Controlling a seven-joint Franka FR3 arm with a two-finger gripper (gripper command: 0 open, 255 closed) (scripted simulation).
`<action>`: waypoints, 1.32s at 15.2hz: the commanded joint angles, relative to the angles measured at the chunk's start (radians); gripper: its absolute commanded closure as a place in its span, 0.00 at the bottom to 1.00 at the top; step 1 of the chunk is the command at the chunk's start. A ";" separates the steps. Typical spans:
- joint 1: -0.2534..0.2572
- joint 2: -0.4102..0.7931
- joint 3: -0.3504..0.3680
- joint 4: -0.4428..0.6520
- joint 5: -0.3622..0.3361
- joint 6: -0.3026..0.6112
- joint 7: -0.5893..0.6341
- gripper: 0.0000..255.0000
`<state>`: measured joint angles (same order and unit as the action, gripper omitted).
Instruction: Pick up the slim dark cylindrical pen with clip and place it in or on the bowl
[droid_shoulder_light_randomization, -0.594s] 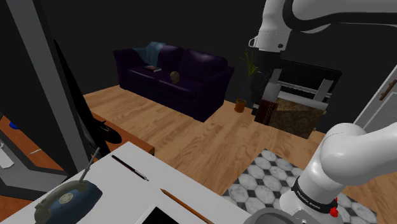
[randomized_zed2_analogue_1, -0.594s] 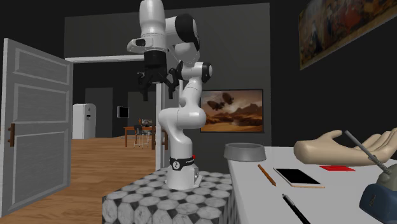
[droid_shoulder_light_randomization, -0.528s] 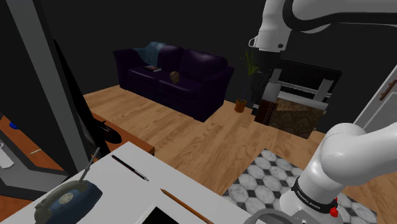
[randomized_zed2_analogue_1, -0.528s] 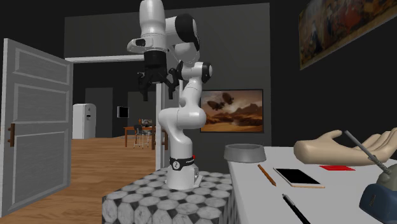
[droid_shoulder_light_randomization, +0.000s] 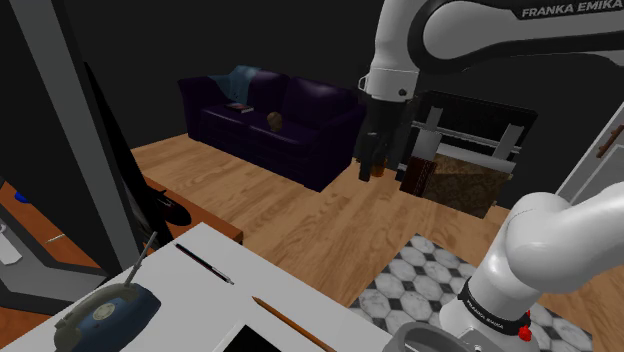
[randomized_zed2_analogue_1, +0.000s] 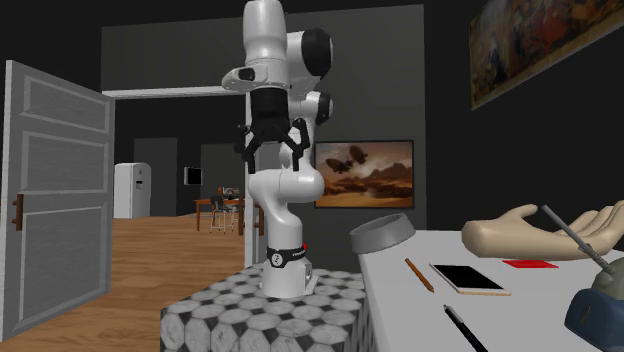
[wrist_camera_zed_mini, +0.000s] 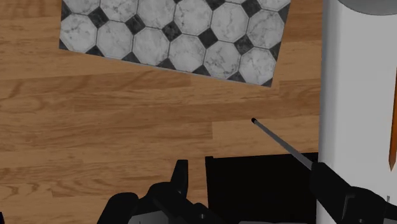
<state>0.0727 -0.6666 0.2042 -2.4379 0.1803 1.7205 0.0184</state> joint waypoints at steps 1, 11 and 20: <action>0.016 0.034 0.045 -0.005 0.026 0.048 0.042 0.00; 0.048 0.319 0.246 0.098 0.051 0.267 0.243 0.00; 0.067 0.661 0.395 0.294 -0.106 0.412 0.489 0.00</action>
<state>0.1365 -0.0446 0.5874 -2.1667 0.0993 2.1195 0.4786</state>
